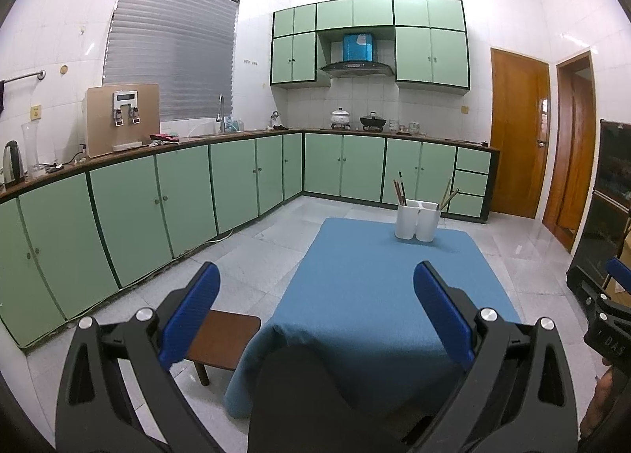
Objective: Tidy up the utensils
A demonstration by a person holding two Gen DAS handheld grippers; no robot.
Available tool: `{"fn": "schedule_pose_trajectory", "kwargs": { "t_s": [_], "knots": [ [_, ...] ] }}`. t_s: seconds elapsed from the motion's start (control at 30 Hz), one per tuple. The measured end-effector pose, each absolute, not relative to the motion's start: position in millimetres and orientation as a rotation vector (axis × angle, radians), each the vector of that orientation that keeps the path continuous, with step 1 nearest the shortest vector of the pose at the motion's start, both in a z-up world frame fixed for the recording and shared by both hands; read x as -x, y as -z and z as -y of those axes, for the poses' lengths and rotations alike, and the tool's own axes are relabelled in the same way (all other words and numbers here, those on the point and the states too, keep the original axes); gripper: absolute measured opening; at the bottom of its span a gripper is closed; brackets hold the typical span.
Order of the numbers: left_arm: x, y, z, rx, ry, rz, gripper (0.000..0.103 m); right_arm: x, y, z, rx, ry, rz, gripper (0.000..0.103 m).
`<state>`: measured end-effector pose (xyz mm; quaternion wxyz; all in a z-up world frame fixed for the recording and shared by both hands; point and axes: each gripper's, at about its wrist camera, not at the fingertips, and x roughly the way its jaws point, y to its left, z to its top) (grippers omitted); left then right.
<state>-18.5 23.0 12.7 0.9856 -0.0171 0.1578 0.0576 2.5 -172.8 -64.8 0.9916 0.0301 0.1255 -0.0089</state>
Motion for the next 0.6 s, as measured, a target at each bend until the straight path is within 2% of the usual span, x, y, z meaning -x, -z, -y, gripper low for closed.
{"fn": "schedule_pose_trajectory", "kwargs": {
  "t_s": [0.6],
  "knots": [
    [18.2,-13.6,-22.5,0.033,-0.115,-0.313,0.096,-1.3,63.9,172.2,-0.06,0.02,-0.252,0.097]
  ]
}}
